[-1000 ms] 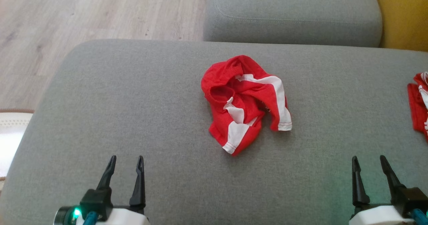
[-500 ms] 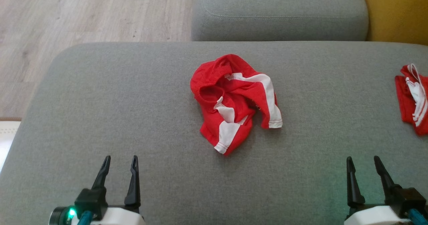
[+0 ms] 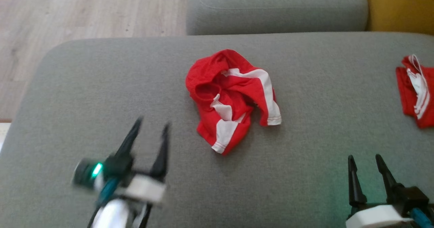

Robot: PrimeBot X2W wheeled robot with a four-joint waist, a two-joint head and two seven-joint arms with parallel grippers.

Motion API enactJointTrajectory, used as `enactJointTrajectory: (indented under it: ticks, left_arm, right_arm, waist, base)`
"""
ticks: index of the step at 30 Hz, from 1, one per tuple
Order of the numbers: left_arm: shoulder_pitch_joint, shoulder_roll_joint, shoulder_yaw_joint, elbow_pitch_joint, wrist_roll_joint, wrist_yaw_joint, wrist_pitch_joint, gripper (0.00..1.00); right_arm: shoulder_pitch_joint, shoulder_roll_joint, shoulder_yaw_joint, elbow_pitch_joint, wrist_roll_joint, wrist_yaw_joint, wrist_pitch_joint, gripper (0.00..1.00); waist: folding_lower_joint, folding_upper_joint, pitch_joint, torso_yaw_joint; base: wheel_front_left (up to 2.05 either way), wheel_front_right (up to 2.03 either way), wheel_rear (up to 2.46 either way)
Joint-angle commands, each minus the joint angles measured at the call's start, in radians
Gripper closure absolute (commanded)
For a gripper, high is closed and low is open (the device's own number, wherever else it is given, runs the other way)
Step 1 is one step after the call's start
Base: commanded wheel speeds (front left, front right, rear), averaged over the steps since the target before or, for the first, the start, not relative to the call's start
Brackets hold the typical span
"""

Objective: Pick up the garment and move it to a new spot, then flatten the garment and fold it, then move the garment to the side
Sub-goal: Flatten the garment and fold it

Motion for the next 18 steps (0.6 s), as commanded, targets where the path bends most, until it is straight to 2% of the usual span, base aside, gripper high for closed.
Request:
enactJointTrajectory:
  ticks: [1,4,9,18]
  left_arm:
    - [-0.104,-0.005,0.004,-0.020,0.016,-0.009,-0.006,0.00]
    - [-0.227,-0.006,-0.064,0.080,0.035,-0.029,-0.004,0.00]
    - [-0.443,-0.008,-0.152,0.317,0.037,-0.052,0.076,0.00]
    - [-0.683,-0.008,-0.216,0.660,0.021,-0.022,0.151,0.00]
  right_arm:
    - [-0.047,-0.009,0.029,-0.029,0.003,0.007,-0.011,0.00]
    - [-0.071,-0.009,0.046,-0.040,0.008,0.007,-0.011,0.00]
    - [-0.116,-0.009,0.081,-0.054,0.025,0.007,-0.011,0.00]
    - [-0.147,-0.009,0.102,-0.054,0.033,0.007,-0.011,0.00]
  waist:
    - [0.0000,0.0000,0.016,-0.017]
    - [0.0000,0.0000,0.059,-0.048]
    - [0.0000,0.0000,0.134,-0.109]
    - [0.0000,0.0000,0.198,-0.181]
  base:
    - [0.00,0.00,0.00]
    - [0.00,0.00,0.00]
    - [0.00,0.00,0.00]
    - [0.00,0.00,0.00]
